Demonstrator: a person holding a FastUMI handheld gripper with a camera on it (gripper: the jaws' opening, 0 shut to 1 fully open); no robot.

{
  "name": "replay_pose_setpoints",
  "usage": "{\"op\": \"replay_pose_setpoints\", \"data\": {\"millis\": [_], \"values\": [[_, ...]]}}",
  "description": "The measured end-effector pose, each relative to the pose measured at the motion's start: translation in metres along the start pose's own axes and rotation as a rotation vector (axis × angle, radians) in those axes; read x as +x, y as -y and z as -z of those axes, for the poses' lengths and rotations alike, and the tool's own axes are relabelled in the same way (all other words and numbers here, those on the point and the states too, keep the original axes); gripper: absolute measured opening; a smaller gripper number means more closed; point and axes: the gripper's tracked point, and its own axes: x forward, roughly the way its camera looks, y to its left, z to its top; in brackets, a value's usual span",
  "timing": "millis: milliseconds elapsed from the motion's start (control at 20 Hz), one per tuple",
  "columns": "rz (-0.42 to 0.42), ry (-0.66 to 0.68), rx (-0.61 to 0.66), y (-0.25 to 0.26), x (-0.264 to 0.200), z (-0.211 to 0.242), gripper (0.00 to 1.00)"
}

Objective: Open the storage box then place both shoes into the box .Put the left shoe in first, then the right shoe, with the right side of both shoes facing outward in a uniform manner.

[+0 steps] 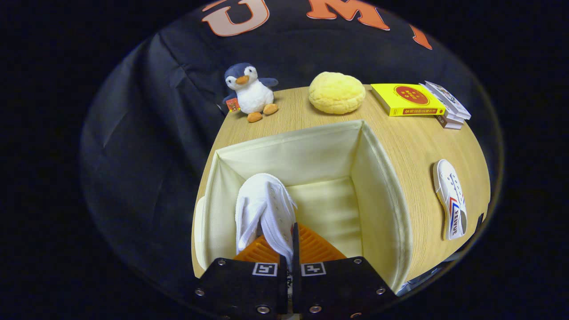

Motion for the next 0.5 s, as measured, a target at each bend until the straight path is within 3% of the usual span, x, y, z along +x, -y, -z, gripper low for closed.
{"op": "replay_pose_setpoints", "data": {"millis": [50,100,250,350,500], "values": [[-0.032,-0.033,-0.001,-0.007,0.001,0.005,0.07],[-0.076,-0.055,0.001,-0.016,-0.001,0.008,0.16],[-0.172,-0.017,-0.024,-0.024,-0.018,-0.006,0.24],[-0.198,0.012,-0.053,-0.014,-0.034,-0.013,0.3],[-0.195,0.095,-0.079,0.015,-0.058,-0.032,0.5]]}}
